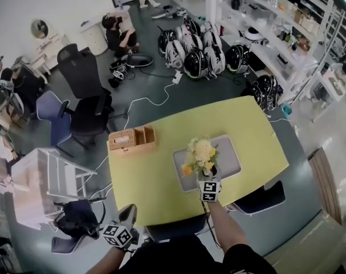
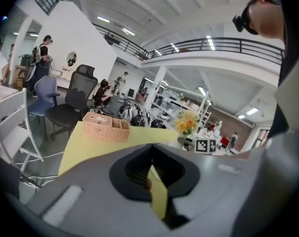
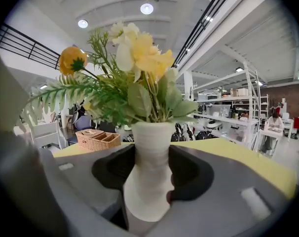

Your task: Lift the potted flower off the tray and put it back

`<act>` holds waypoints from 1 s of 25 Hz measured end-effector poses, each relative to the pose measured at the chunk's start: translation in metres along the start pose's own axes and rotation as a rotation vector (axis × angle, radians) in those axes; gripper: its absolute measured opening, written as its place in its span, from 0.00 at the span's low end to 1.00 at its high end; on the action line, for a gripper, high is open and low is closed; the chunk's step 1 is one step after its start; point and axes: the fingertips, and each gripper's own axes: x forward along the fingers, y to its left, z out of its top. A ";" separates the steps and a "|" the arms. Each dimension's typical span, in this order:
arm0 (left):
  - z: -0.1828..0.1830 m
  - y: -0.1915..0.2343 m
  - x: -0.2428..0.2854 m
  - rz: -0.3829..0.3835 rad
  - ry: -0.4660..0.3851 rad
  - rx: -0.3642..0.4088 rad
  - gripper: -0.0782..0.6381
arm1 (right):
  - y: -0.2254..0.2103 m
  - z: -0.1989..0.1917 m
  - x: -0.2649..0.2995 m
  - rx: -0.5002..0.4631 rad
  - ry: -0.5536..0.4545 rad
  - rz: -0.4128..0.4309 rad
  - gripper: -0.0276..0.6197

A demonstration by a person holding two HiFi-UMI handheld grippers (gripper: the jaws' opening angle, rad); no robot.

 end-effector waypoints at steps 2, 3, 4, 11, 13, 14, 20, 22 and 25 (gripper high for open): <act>0.003 0.000 -0.004 -0.011 -0.013 -0.002 0.12 | 0.001 0.009 -0.011 0.005 -0.005 -0.003 0.38; 0.005 0.000 -0.006 -0.018 -0.019 -0.001 0.12 | 0.003 0.015 -0.017 0.006 -0.015 -0.004 0.38; 0.007 0.001 -0.010 -0.027 -0.026 0.000 0.12 | 0.006 0.022 -0.024 0.006 -0.025 -0.006 0.38; 0.019 0.015 -0.051 -0.089 -0.078 0.014 0.12 | 0.047 0.071 -0.084 0.022 -0.074 -0.029 0.38; 0.024 0.016 -0.064 -0.104 -0.090 0.021 0.12 | 0.058 0.085 -0.102 0.025 -0.084 -0.031 0.38; 0.026 0.018 -0.070 -0.110 -0.096 0.023 0.12 | 0.064 0.091 -0.110 0.025 -0.090 -0.034 0.38; 0.028 0.040 -0.115 -0.136 -0.116 0.014 0.12 | 0.120 0.114 -0.155 0.033 -0.124 -0.014 0.38; 0.028 0.047 -0.127 -0.146 -0.118 0.010 0.12 | 0.142 0.122 -0.169 0.032 -0.130 0.000 0.38; 0.028 0.055 -0.144 -0.167 -0.124 0.014 0.12 | 0.173 0.130 -0.190 0.039 -0.135 0.016 0.38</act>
